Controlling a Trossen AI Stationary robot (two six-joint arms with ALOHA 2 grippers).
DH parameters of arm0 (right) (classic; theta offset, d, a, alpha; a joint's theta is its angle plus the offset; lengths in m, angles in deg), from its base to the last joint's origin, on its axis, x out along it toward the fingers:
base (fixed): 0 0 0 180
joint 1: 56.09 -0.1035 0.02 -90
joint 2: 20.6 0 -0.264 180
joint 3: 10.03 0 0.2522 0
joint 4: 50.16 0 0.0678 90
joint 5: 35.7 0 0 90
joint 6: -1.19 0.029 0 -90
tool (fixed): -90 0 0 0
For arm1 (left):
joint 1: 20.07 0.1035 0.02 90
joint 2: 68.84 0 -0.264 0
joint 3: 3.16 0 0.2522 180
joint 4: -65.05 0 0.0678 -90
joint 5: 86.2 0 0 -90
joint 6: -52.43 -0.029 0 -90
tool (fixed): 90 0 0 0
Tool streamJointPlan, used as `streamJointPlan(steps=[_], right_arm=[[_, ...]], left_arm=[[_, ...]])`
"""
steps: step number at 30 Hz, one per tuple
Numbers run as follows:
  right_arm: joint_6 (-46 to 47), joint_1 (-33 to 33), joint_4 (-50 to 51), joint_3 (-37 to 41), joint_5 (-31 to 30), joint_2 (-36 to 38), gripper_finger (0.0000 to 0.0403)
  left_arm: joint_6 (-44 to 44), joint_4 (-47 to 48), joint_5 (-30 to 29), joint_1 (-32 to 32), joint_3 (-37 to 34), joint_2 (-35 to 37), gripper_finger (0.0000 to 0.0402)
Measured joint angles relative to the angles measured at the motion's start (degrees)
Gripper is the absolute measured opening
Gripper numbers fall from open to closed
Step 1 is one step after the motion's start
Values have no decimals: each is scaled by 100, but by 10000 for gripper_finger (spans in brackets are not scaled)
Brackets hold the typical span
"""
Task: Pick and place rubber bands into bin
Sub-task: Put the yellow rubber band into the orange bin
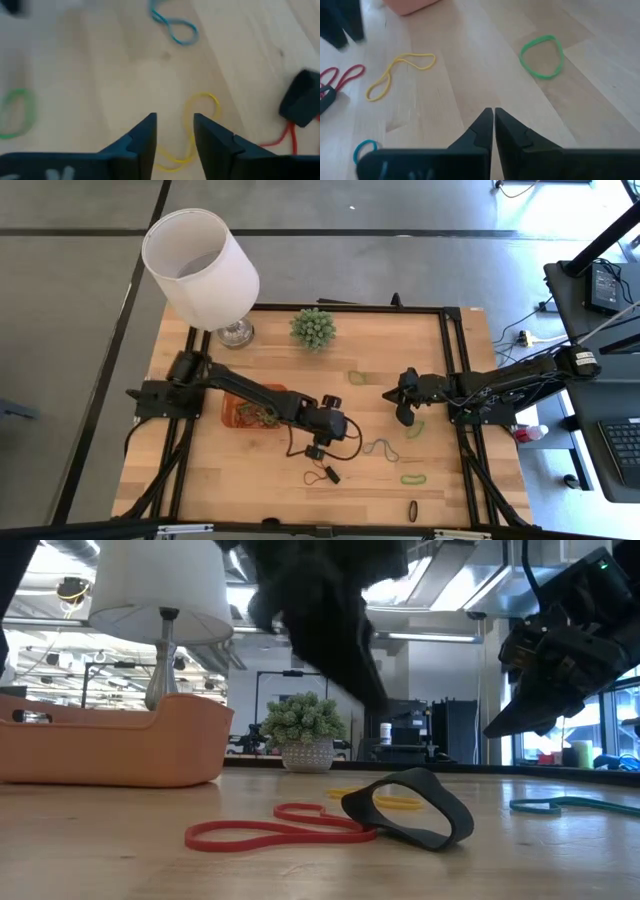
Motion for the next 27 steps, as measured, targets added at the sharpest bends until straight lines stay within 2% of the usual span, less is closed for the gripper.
streamJointPlan(steps=[4,14,18,21,25,27], right_arm=[[39,0,4,0,2,0,23],[-5,-1,-27,0,6,-2,23],[-14,0,-52,0,7,-2,23],[-32,0,-57,0,7,-2,23],[-52,0,-61,0,4,-2,23],[-143,0,-63,0,2,-2,23]], left_arm=[[-6,202,308,-43,36,-322,136],[-204,353,47,-21,51,-748,125],[-164,298,120,50,75,-893,115],[4,327,413,123,68,-926,90],[204,327,601,187,64,-921,18],[202,336,605,184,64,-923,8]])
